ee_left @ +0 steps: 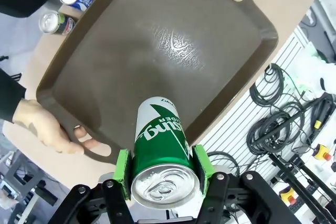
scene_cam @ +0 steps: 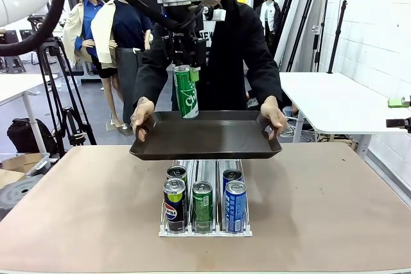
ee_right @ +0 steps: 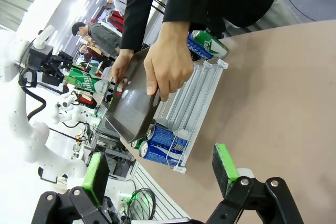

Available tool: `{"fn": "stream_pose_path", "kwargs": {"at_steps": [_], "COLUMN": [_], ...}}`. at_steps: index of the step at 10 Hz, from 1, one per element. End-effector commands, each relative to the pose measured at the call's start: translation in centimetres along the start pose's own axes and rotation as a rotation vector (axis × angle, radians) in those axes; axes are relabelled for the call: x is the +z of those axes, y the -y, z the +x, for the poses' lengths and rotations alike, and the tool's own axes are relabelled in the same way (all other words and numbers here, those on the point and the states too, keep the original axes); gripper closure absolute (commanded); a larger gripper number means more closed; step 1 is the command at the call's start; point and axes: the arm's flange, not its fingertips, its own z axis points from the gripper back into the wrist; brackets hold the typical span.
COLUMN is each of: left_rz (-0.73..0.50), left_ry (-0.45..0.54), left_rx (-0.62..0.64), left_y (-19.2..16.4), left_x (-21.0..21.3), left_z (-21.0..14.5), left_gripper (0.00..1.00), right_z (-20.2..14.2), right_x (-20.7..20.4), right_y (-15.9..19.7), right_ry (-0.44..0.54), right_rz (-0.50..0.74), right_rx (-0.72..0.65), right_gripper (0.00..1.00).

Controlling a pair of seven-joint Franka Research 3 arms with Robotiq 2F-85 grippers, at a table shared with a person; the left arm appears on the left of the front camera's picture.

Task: Retrieve and hand over the desired beverage to the person.
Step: Place the picked can on the Handle tray extended by the person.

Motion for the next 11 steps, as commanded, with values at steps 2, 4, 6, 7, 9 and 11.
{"fn": "stream_pose_path", "kwargs": {"at_steps": [2,4,6,7,9,11], "left_rz": [0.029,0.042,0.053,0.059,0.044,0.049], "left_ry": [-0.038,-0.050,-0.064,-0.063,-0.069,-0.075], "left_rx": [0.017,0.012,0.032,0.045,0.061,0.082], "left_y": [0.3,0.4,0.2,-0.2,-1.1,-1.7], "left_x": [-0.2,-1.3,-2.4,-2.9,-3.8,-4.9], "left_z": [2.2,2.5,2.6,2.7,2.8,2.5], "left_gripper": [1.00,1.00,1.00,1.00,1.00,1.00], "right_z": [-0.1,-0.1,-0.1,-0.1,-0.1,-0.1], "right_x": [0.0,0.0,0.0,0.0,0.0,0.0], "right_y": [0.0,0.0,0.0,0.0,0.0,0.0], "right_ry": [0.002,0.002,0.002,0.002,0.002,0.002], "right_rz": [0.003,0.003,0.003,0.003,0.003,0.003], "right_rx": [-0.006,-0.006,-0.006,-0.006,-0.006,-0.006], "right_gripper": [0.00,0.00,0.00,0.00,0.00,0.00]}}
